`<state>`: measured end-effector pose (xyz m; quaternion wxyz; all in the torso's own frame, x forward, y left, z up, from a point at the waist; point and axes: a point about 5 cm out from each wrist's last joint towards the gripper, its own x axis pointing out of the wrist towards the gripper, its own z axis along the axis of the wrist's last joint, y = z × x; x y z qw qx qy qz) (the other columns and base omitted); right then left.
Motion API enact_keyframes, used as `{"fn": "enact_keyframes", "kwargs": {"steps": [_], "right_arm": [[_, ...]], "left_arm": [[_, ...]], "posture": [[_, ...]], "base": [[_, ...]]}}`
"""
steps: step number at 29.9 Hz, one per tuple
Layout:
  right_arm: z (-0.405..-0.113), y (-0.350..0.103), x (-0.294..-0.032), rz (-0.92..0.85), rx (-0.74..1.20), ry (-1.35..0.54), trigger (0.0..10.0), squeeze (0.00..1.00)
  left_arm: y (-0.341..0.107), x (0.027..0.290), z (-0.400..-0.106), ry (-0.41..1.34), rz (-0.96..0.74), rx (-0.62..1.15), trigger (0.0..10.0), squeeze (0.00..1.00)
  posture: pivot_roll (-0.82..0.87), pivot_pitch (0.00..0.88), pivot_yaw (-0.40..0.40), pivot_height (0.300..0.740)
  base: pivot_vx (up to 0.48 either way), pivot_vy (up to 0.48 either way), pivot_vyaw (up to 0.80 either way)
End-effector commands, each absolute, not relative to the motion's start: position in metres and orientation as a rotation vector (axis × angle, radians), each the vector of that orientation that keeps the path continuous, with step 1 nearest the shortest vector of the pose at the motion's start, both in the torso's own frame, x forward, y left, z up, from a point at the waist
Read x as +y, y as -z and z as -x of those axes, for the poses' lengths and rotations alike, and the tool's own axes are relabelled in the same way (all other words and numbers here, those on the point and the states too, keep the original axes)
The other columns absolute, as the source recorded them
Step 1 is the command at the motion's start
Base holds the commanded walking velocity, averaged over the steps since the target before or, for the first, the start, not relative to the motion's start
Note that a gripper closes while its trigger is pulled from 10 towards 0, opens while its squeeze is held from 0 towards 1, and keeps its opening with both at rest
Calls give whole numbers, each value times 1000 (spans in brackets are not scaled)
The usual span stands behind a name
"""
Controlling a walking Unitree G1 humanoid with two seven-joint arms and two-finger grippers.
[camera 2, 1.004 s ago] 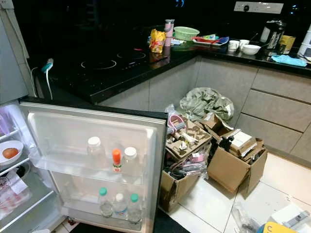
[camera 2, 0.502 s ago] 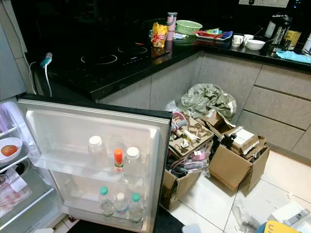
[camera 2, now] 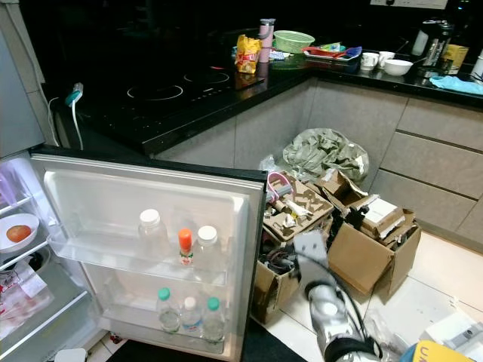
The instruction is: Restocking fridge
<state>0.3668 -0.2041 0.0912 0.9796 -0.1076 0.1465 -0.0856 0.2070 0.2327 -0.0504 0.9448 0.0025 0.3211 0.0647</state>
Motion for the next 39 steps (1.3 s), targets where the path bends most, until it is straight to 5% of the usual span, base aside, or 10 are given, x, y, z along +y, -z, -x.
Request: {"fn": "enact_keyframes", "kwargs": {"steps": [1, 8, 14, 21, 27, 33, 39], "right_arm": [[-371, -97, -205, 191, 291, 213, 10000, 0], [-393, -133, -174, 88, 183, 147, 10000, 0], [-397, -145, -124, -153, 100, -130, 10000, 0], [-388, -140, -99, -347, 73, -405, 10000, 0], [-367, -120, -78, -411, 139, -760, 10000, 0], [-352, -103, -74, -416, 210, -916, 10000, 0], [-295, -52, -84, -486, 505, -1326, 10000, 0]], "left_arm": [[52, 238, -202, -124, -35, 668, 10000, 0], [53, 241, -197, -120, -39, 671, 10000, 0], [52, 243, -195, -112, -42, 667, 10000, 0], [53, 243, -193, -105, -44, 672, 10000, 0], [54, 242, -192, -96, -44, 678, 10000, 0], [55, 242, -190, -98, -44, 684, 10000, 0], [59, 254, -174, -175, -40, 706, 10000, 0]], "posture": [[-7, 108, 6, 740], [5, 113, 5, 740], [8, 114, 9, 740], [4, 118, 14, 740], [-1, 122, 19, 740], [0, 124, 17, 740], [0, 127, 23, 740]], "base": [[0, 0, 0], [0, 0, 0], [0, 0, 0], [0, 0, 0], [0, 0, 0], [0, 0, 0], [0, 0, 0]]}}
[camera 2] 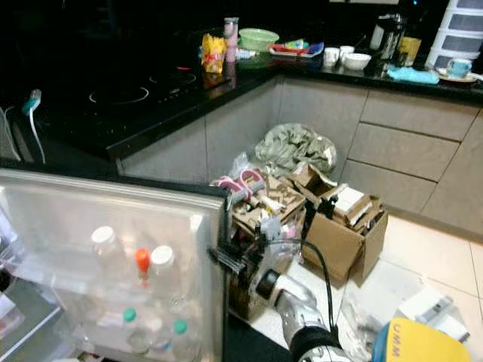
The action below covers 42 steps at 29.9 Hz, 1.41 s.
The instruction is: Restocking fridge
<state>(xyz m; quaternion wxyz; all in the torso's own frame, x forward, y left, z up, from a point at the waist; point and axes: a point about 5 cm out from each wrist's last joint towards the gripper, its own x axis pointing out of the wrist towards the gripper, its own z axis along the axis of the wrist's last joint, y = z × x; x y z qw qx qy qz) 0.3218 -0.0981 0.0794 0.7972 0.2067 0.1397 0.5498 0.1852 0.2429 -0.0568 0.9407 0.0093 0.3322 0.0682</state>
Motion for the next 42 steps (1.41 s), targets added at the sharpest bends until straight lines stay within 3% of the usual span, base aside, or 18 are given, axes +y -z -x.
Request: {"fn": "enact_keyframes", "kwargs": {"steps": [1, 5, 7, 8, 11, 14, 19, 24, 35, 42], "right_arm": [[-281, -39, -89, -510, 575, -1359, 10000, 0], [-266, -10, -108, -420, 673, -1207, 10000, 0], [-259, 15, -129, -263, 743, -920, 10000, 0], [-259, 15, -129, -263, 743, -920, 10000, 0], [-243, 43, -172, -42, 835, -480, 10000, 0], [-231, 52, -189, -15, 862, -326, 10000, 0], [-220, 58, -197, -41, 872, -232, 10000, 0], [-190, 76, -197, -57, 924, -170, 10000, 0], [-180, 81, -182, -46, 893, -219, 10000, 0], [-186, 78, -176, -36, 866, -247, 10000, 0]], "left_arm": [[60, 259, -170, -202, -51, 710, 10000, 0], [61, 271, -160, -273, -65, 726, 10000, 0], [62, 279, -152, -337, -53, 742, 10000, 0], [62, 279, -152, -337, -53, 742, 10000, 0], [65, 280, -146, -333, -52, 768, 10000, 0], [66, 280, -144, -338, -38, 777, 10000, 0], [66, 279, -144, -374, -8, 763, 10000, 0], [63, 285, -143, -463, 24, 723, 10000, 0], [63, 284, -144, -459, 50, 715, 10000, 0], [63, 280, -147, -442, 52, 714, 10000, 0]], "posture": [[-1, 129, 22, 740], [-2, 129, 22, 740], [-2, 128, 21, 740], [-2, 128, 21, 740], [-1, 129, 19, 740], [1, 129, 16, 740], [1, 129, 15, 740], [6, 133, 10, 740], [-1, 131, 11, 740], [-2, 132, 13, 740]], "base": [[0, 0, 0], [0, 0, 0], [0, 0, 0], [0, 0, 0], [0, 0, 0], [0, 0, 0], [0, 0, 0], [0, 0, 0], [0, 0, 0], [0, 0, 800]]}}
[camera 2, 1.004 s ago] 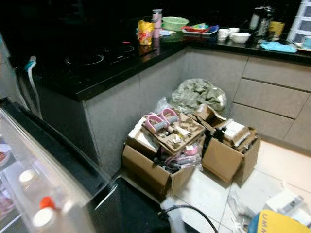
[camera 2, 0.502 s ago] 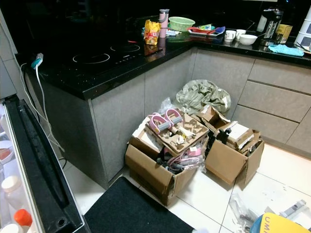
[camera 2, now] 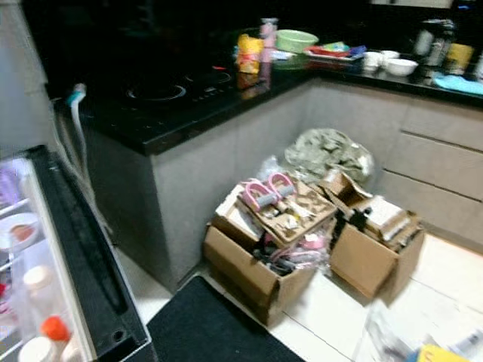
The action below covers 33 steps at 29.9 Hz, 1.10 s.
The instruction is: Restocking fridge
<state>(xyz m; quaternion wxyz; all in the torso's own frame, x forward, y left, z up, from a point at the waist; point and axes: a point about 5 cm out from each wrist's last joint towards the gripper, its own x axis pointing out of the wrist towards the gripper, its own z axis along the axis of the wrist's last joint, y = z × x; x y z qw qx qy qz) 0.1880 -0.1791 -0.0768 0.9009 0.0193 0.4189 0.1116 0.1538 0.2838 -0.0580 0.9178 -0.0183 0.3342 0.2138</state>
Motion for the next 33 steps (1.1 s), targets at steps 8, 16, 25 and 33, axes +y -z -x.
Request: {"fn": "enact_keyframes", "kwargs": {"steps": [8, 16, 25, 33], "right_arm": [[-199, 70, -182, -6, 815, -219, 10000, 0], [-201, 69, -186, 0, 801, -204, 10000, 0], [-196, 71, -190, -14, 819, -169, 10000, 0], [-192, 73, -198, -13, 845, -108, 10000, 0]], "left_arm": [[64, 277, -147, -410, 41, 719, 10000, 0], [66, 268, -148, -355, 32, 720, 10000, 0], [65, 259, -155, -291, 33, 709, 10000, 0], [65, 254, -160, -249, 34, 720, 10000, 0]], "posture": [[-2, 133, 12, 740], [-1, 135, 10, 740], [-1, 136, 14, 740], [-3, 135, 19, 740]], "base": [[0, 0, 800], [0, 0, 800], [0, 0, 767], [0, 0, 0]]}}
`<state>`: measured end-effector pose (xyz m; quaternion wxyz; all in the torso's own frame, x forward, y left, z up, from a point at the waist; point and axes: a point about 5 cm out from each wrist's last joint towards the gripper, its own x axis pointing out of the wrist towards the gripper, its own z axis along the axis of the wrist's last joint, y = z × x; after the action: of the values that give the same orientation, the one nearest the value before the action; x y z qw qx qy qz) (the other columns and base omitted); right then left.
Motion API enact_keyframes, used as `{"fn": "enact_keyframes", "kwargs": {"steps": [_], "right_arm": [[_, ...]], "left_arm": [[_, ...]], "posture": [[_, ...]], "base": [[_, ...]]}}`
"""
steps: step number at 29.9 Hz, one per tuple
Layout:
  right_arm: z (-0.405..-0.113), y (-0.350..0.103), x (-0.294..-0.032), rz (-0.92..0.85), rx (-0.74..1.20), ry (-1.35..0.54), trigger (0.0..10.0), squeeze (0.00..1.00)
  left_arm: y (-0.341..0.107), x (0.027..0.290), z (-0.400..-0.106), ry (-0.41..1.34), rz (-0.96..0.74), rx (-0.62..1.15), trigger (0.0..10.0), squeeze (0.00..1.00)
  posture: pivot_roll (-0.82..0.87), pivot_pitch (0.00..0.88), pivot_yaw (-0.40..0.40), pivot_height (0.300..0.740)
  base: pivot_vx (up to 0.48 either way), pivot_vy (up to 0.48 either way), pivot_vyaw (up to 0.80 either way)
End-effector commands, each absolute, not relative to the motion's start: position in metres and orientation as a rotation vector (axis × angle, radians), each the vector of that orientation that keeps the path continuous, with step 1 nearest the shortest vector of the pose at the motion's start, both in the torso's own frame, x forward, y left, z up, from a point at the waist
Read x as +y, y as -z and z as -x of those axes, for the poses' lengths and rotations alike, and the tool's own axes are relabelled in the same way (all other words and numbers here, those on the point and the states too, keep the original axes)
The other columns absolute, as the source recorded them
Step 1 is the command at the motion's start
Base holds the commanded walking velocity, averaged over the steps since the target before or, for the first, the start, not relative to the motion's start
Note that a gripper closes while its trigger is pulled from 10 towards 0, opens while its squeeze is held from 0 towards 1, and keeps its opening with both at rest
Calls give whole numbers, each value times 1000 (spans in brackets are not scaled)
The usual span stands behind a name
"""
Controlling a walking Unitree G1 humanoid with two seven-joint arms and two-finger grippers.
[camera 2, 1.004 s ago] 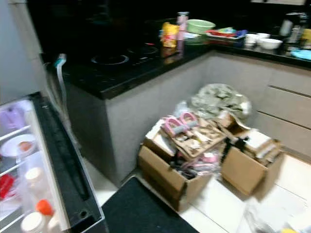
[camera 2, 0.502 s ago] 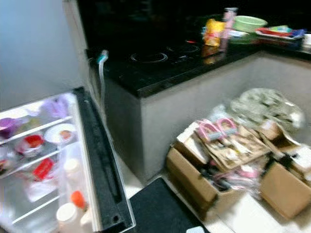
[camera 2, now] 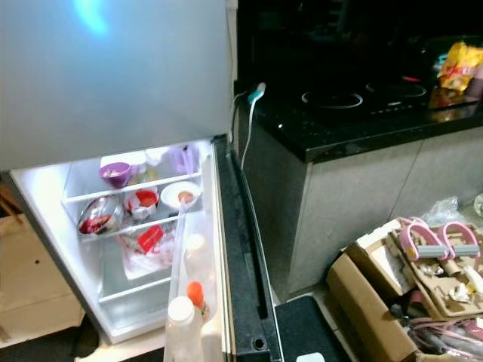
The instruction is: Restocking fridge
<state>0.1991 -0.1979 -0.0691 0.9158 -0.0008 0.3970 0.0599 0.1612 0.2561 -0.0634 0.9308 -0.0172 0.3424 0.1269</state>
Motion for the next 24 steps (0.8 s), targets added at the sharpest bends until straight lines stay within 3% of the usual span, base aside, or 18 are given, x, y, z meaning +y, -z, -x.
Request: {"fn": "enact_keyframes", "kwargs": {"steps": [1, 18, 24], "right_arm": [[-192, 73, -198, -13, 845, -108, 10000, 0], [-196, 72, -196, -19, 835, -103, 10000, 0], [-195, 73, -193, -26, 838, -104, 10000, 0]], "left_arm": [[65, 254, -160, -249, 34, 720, 10000, 0], [65, 240, -174, -174, 42, 739, 10000, 0], [63, 238, -178, -152, 33, 734, 10000, 0]], "posture": [[-3, 135, 19, 740], [-5, 135, 14, 740], [-6, 133, 17, 740]], "base": [[0, 0, 0], [0, 0, 0], [-279, 0, 0]]}}
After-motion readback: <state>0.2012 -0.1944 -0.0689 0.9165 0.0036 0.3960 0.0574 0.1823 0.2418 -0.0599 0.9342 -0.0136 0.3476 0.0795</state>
